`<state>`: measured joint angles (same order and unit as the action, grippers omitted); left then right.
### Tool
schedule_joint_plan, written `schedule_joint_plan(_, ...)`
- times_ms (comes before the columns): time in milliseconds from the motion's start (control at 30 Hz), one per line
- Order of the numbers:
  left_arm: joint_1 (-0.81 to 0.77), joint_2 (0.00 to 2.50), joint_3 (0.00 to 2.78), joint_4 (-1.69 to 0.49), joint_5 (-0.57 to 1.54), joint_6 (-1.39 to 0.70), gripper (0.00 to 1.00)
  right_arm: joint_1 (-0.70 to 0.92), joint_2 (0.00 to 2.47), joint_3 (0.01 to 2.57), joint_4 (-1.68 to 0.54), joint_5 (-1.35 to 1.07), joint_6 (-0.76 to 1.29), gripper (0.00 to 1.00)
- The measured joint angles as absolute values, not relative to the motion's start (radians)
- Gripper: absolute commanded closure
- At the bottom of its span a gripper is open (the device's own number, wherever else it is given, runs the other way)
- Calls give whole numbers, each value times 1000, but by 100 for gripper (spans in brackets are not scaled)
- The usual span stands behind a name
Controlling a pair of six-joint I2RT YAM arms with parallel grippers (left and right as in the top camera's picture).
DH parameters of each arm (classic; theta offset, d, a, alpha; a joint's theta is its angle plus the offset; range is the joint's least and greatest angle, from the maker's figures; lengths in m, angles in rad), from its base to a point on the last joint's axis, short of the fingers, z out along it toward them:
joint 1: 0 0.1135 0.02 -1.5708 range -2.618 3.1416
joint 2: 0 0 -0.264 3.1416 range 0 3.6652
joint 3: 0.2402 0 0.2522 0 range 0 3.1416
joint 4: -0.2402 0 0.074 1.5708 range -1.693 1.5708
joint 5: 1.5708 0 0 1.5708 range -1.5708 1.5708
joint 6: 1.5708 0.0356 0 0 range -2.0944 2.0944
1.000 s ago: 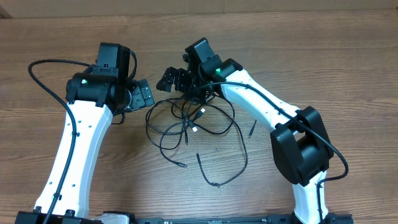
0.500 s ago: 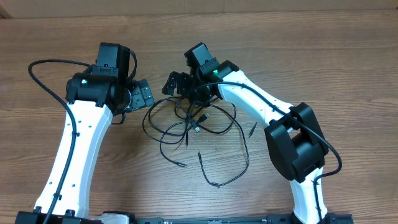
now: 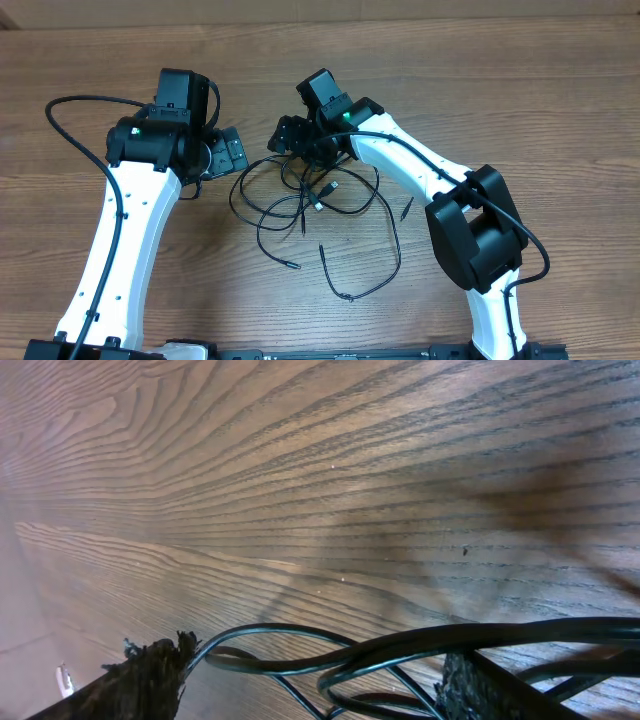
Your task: Untangle cables
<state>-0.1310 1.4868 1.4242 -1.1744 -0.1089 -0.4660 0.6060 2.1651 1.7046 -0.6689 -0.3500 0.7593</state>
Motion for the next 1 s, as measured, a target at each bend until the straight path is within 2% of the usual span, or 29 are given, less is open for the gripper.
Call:
schedule_joint_plan(767, -131, 1487, 1424, -1174, -109, -466, 1, 606, 2165, 1705, -667, -290, 760, 20)
schedule_joint_plan(833, -131, 1487, 1424, -1174, -109, -466, 1, 606, 2165, 1705, -667, -283, 759, 23)
schedule_joint_plan(1000, -131, 1487, 1424, -1175, -109, -466, 0, 606, 2172, 1705, -667, -269, 763, 43)
